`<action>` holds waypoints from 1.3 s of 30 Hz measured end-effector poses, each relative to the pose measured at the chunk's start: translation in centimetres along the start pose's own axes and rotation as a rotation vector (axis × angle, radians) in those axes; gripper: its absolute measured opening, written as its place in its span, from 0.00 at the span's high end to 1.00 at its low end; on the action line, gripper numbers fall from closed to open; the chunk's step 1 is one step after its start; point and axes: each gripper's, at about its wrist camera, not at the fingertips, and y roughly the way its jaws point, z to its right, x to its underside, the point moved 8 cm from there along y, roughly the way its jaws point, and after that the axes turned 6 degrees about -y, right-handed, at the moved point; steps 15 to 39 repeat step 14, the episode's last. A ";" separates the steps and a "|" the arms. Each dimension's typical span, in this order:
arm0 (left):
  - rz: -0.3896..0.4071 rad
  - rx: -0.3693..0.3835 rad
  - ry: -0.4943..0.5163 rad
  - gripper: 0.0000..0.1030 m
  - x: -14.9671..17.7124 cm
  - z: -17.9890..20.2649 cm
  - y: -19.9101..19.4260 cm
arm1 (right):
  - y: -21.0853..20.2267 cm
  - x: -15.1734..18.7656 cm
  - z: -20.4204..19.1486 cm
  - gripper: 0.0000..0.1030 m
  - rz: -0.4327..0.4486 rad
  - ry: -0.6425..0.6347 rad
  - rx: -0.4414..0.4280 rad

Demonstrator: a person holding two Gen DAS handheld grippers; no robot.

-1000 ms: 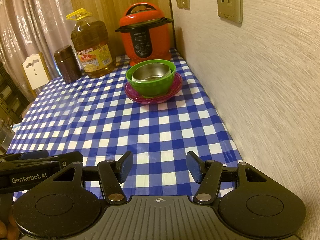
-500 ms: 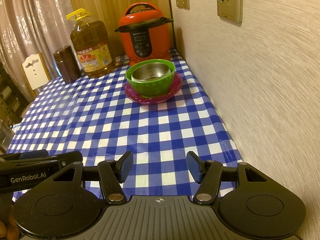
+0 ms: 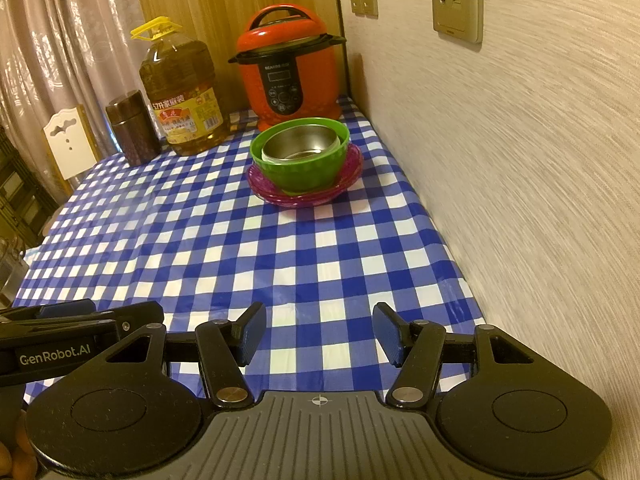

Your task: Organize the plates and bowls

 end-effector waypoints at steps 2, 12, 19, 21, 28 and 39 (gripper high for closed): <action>-0.001 0.001 0.000 0.19 0.0 0.0 0.0 | 0.0 0.0 0.0 0.43 0.000 -0.001 0.000; 0.018 -0.004 -0.003 0.19 -0.2 0.1 -0.2 | 0.0 0.0 0.0 0.43 0.001 0.000 0.000; 0.025 -0.003 -0.001 0.19 -0.3 0.1 -0.2 | 0.0 0.0 0.0 0.43 0.001 0.000 0.000; 0.025 -0.003 -0.001 0.19 -0.3 0.1 -0.2 | 0.0 0.0 0.0 0.43 0.001 0.000 0.000; 0.025 -0.003 -0.001 0.19 -0.3 0.1 -0.2 | 0.0 0.0 0.0 0.43 0.001 0.000 0.000; 0.025 -0.003 -0.001 0.19 -0.3 0.1 -0.2 | 0.0 0.0 0.0 0.43 0.001 0.000 0.000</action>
